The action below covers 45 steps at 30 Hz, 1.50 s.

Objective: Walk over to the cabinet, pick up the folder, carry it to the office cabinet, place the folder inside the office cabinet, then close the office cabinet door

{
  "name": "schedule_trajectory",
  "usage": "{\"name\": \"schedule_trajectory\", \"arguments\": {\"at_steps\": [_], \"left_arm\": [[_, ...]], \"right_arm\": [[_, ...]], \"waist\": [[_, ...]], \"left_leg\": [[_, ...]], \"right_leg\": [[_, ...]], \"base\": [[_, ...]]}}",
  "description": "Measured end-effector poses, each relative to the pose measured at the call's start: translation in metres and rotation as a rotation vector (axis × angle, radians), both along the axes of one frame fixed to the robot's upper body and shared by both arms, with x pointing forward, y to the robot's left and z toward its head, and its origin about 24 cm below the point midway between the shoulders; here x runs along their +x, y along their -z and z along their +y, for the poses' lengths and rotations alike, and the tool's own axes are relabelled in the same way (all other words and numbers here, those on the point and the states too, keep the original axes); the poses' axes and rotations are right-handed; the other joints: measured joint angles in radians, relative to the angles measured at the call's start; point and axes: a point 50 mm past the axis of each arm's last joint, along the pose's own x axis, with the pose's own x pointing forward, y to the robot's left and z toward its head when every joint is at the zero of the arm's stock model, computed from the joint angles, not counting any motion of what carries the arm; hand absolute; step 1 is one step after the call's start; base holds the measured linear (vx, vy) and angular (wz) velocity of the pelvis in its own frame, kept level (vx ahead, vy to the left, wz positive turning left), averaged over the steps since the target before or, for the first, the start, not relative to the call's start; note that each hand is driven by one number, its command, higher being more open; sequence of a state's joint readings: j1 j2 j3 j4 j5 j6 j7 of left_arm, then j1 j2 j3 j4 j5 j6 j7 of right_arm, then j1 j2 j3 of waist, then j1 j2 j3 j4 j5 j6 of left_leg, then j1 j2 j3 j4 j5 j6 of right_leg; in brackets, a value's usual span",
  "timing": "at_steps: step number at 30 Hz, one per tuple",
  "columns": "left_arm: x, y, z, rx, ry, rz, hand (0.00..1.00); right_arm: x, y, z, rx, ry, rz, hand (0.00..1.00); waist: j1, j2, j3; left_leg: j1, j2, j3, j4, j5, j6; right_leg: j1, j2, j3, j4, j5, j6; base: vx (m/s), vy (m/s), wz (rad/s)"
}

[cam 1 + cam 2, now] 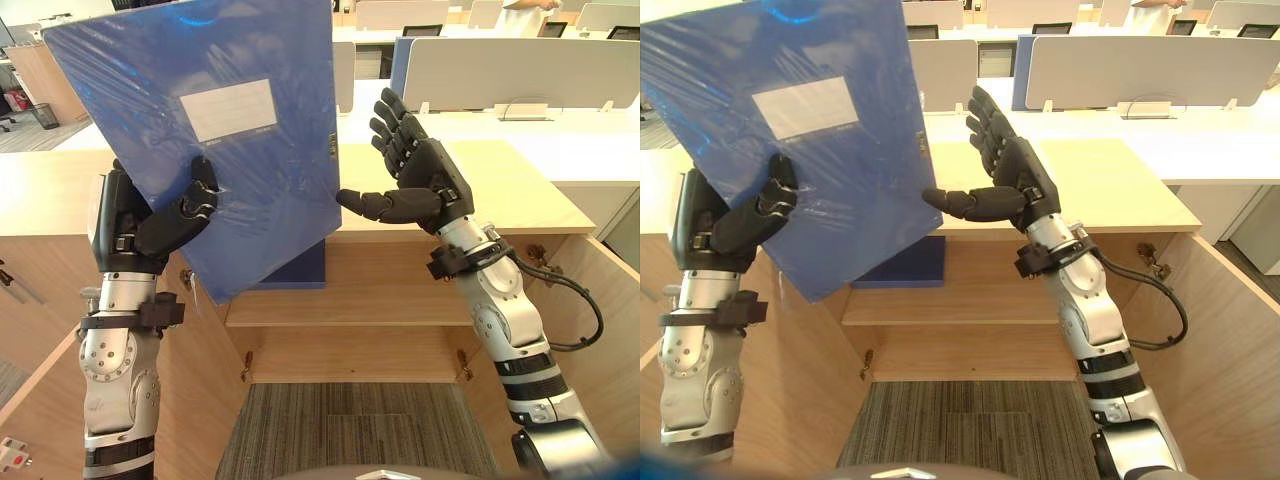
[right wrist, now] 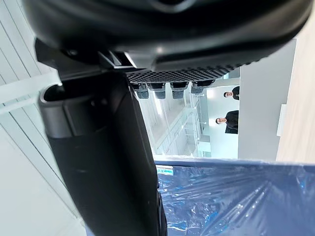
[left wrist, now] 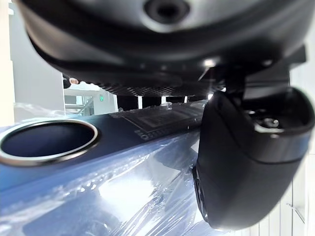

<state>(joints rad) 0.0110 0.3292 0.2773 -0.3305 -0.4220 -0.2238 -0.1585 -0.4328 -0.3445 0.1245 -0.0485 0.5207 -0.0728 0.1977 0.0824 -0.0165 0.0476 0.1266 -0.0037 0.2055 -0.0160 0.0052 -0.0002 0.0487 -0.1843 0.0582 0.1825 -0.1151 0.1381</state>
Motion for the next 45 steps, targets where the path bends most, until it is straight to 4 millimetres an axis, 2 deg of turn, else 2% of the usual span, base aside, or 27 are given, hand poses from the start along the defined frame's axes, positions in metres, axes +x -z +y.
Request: {"name": "schedule_trajectory", "arguments": {"at_steps": [6, 13, 14, 20, 21, 26, 29, 34, 35, 36, 37, 38, 40, 41, 43, 45], "left_arm": [[0.005, 0.007, -0.019, 0.012, 0.101, 0.028, 0.0], [0.005, 0.008, -0.018, -0.022, 0.103, 0.029, 0.0], [0.006, 0.008, -0.018, -0.036, 0.112, 0.031, 0.0], [0.008, 0.015, -0.012, -0.068, 0.138, 0.065, 0.0], [0.009, 0.017, -0.01, -0.076, 0.17, 0.09, 1.0], [0.011, 0.03, 0.002, -0.08, 0.311, 0.222, 1.0], [0.007, 0.049, 0.004, -0.064, 0.422, 0.354, 1.0], [-0.012, 0.107, -0.009, -0.057, 0.618, 0.669, 1.0], [-0.02, 0.124, -0.014, -0.013, 0.686, 0.781, 1.0], [-0.029, 0.138, -0.016, 0.037, 0.744, 0.874, 1.0], [-0.046, 0.159, -0.02, 0.155, 0.838, 1.019, 1.0], [-0.053, 0.168, -0.022, 0.222, 0.878, 1.075, 1.0], [-0.083, 0.206, -0.028, 0.353, 0.976, 1.287, 1.0], [-0.089, 0.215, -0.029, 0.379, 0.981, 1.329, 1.0], [-0.099, 0.237, -0.029, 0.469, 0.954, 1.414, 1.0], [-0.102, 0.251, -0.033, 0.546, 0.906, 1.441, 1.0]], "right_arm": [[0.007, -0.017, 0.029, 0.033, -0.16, -0.015, 1.0], [0.018, -0.031, 0.034, 0.0, -0.23, 0.0, 1.0], [0.019, -0.035, 0.035, -0.012, -0.245, -0.002, 0.0], [0.027, -0.046, 0.037, -0.113, -0.336, 0.066, 0.0], [0.028, -0.046, 0.035, -0.131, -0.365, 0.101, 0.0], [0.024, -0.034, 0.028, -0.216, -0.445, 0.193, 0.0], [0.015, -0.026, 0.025, -0.296, -0.489, 0.244, 0.0], [0.001, -0.017, 0.015, -0.503, -0.485, 0.261, 0.0], [-0.004, -0.015, 0.017, -0.571, -0.506, 0.246, 0.0], [-0.009, -0.013, 0.021, -0.626, -0.533, 0.227, 0.0], [-0.019, -0.007, 0.029, -0.706, -0.594, 0.205, 0.0], [-0.023, -0.004, 0.033, -0.722, -0.629, 0.205, 0.0], [-0.048, -0.005, 0.06, -0.704, -0.84, 0.15, 0.0], [-0.057, -0.007, 0.067, -0.699, -0.894, 0.12, 0.0], [-0.088, -0.018, 0.089, -0.667, -1.061, -0.009, 0.0], [-0.087, -0.022, 0.09, -0.662, -1.021, -0.041, 0.0]], "waist": [[-0.002, 0.0, 0.0], [0.002, -0.008, 0.002], [0.002, -0.009, 0.002], [0.001, -0.011, 0.0], [0.001, -0.011, 0.0], [0.001, -0.014, -0.004], [-0.001, -0.018, -0.017], [-0.004, -0.019, -0.061], [-0.006, -0.019, -0.072], [-0.009, -0.019, -0.081], [-0.018, -0.019, -0.09], [-0.024, -0.018, -0.093], [-0.051, -0.014, -0.096], [-0.054, -0.014, -0.096], [-0.056, -0.014, -0.1], [-0.043, -0.02, -0.119]], "left_leg": [[0.007, 0.0, 0.001, -0.016, 0.009, -0.001], [0.01, 0.0, 0.002, -0.026, 0.013, -0.003], [0.01, 0.0, 0.003, -0.028, 0.014, -0.003], [0.011, 0.001, 0.006, -0.037, 0.017, -0.004], [0.013, 0.002, 0.006, -0.04, 0.018, -0.006], [0.029, 0.008, 0.015, -0.05, 0.018, -0.008], [0.03, 0.01, 0.027, -0.051, 0.015, -0.012], [0.029, 0.016, 0.033, -0.051, 0.009, -0.022], [0.03, 0.02, 0.038, -0.051, 0.007, -0.025], [0.03, 0.023, 0.044, -0.051, 0.006, -0.026], [0.036, 0.028, 0.056, -0.051, 0.003, -0.03], [0.039, 0.03, 0.06, -0.051, 0.002, -0.032], [0.045, 0.036, 0.073, -0.051, -0.001, -0.038], [0.045, 0.037, 0.078, -0.051, -0.001, -0.038], [0.047, 0.044, 0.083, -0.051, -0.001, -0.04], [0.047, 0.045, 0.081, -0.052, -0.001, -0.041]], "right_leg": [[-0.001, 0.001, 0.0, 0.0, 0.0, 0.0], [-0.002, 0.002, 0.0, 0.0, 0.0, 0.0], [-0.004, 0.002, 0.001, 0.0, 0.0, 0.0], [-0.008, 0.003, 0.001, 0.002, 0.001, 0.0], [-0.008, 0.003, 0.001, 0.002, 0.001, 0.0], [0.0, 0.003, -0.003, 0.003, 0.001, 0.0], [-0.004, -0.003, -0.006, 0.002, 0.001, 0.0], [-0.007, -0.001, -0.027, 0.002, 0.0, 0.0], [-0.009, 0.002, -0.029, 0.002, -0.001, -0.001], [-0.012, 0.004, -0.031, 0.004, -0.002, -0.002], [-0.013, 0.008, -0.031, 0.008, -0.006, -0.003], [-0.014, 0.009, -0.031, 0.01, -0.007, -0.004], [-0.024, 0.014, -0.029, 0.028, -0.017, -0.008], [-0.031, 0.017, -0.026, 0.037, -0.021, -0.011], [-0.035, 0.024, -0.029, 0.046, -0.023, -0.012], [-0.034, 0.025, -0.032, 0.046, -0.024, -0.014]], "base": [[0.0, 0.0, 0.0], [0.0, 0.0, 0.0], [0.0, 0.0, 0.0], [0.0, 0.0, 0.0], [0.0, 0.0, 0.0], [0.0, 0.002, -0.04], [0.0, 0.017, -0.09], [0.0, 0.0, -0.01], [0.01, -0.006, -0.1], [0.01, -0.01, -0.17], [0.01, -0.011, -0.16], [0.01, -0.017, -0.18], [0.0, -0.021, -0.18], [0.0, -0.027, -0.18], [0.0, -0.029, -0.07], [-0.01, -0.007, 0.03]]}}
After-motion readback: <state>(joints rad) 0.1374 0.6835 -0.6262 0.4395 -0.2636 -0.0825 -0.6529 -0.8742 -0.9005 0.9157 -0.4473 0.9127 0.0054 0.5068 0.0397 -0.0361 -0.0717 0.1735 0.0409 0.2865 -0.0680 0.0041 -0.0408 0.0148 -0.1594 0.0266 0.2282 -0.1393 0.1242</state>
